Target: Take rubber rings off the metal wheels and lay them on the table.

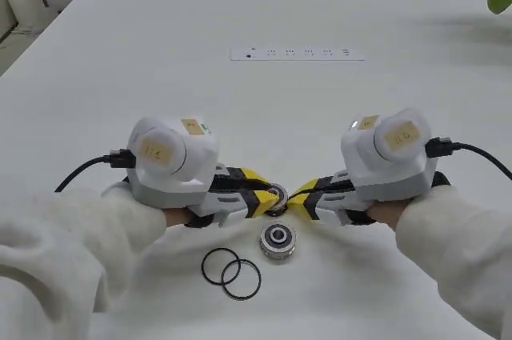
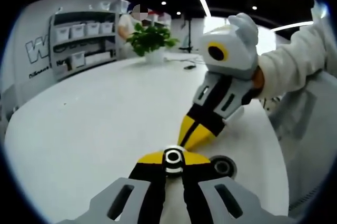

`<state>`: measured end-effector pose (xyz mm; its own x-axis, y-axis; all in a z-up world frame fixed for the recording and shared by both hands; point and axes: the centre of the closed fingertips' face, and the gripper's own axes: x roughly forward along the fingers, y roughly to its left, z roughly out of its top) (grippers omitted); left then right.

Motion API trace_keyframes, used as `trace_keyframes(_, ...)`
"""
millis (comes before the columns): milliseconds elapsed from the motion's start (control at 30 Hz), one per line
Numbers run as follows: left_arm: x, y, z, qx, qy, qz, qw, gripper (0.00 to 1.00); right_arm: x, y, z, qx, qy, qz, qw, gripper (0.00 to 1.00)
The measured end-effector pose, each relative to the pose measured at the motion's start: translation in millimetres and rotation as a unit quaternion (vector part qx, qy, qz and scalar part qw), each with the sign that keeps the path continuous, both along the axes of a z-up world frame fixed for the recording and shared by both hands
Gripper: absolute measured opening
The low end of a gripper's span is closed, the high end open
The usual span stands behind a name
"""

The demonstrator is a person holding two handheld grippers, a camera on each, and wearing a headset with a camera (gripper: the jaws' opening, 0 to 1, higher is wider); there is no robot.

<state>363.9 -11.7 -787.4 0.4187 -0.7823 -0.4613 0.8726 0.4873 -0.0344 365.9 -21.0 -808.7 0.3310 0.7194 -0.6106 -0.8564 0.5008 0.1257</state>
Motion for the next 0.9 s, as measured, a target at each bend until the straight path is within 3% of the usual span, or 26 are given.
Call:
trace_keyframes(233,-1.5,0.2,0.1,0.012,-0.015,-0.013,0.9997,0.11,5.2,-3.1,1.2,0.018,0.041,-0.05,0.9977,0.0)
trace_keyframes(333,-2.1,0.0,0.3,0.012,-0.016,-0.014,0.9997,0.11,4.7,-4.6,4.2,0.023,0.041,-0.049,0.9977,0.0)
trace_keyframes(400,-2.0,0.2,0.3,0.012,-0.017,-0.014,0.9997,0.11,4.9,-4.9,5.9,0.032,0.054,-0.055,0.9965,0.0)
trace_keyframes(500,-2.3,0.3,0.4,0.014,-0.019,-0.015,0.9996,0.11,9.0,-5.7,12.3,0.065,0.074,-0.08,0.9919,0.0)
trace_keyframes(600,-2.5,0.2,0.5,0.014,-0.02,-0.015,0.9996,0.11,6.4,-5.7,19.0,0.102,0.106,-0.097,0.9844,0.0)
trace_keyframes(700,-2.4,0.2,0.5,0.014,-0.021,-0.015,0.9996,0.11,8.1,-12.5,13.3,0.074,0.086,-0.093,0.9892,0.0)
trace_keyframes(767,-2.4,0.3,0.5,0.013,-0.02,-0.015,0.9996,0.11,-3.6,-8.9,8.0,0.053,0.078,-0.045,0.9945,0.0)
trace_keyframes(800,-2.5,0.2,0.5,0.013,-0.021,-0.015,0.9996,0.11,-7.2,-7.6,5.3,0.036,0.058,-0.02,0.9975,0.0)
trace_keyframes(900,-2.4,0.2,0.6,0.011,-0.02,-0.015,0.9996,0.11,-11.5,-4.5,0.6,0.007,0.02,0.023,0.9995,0.0)
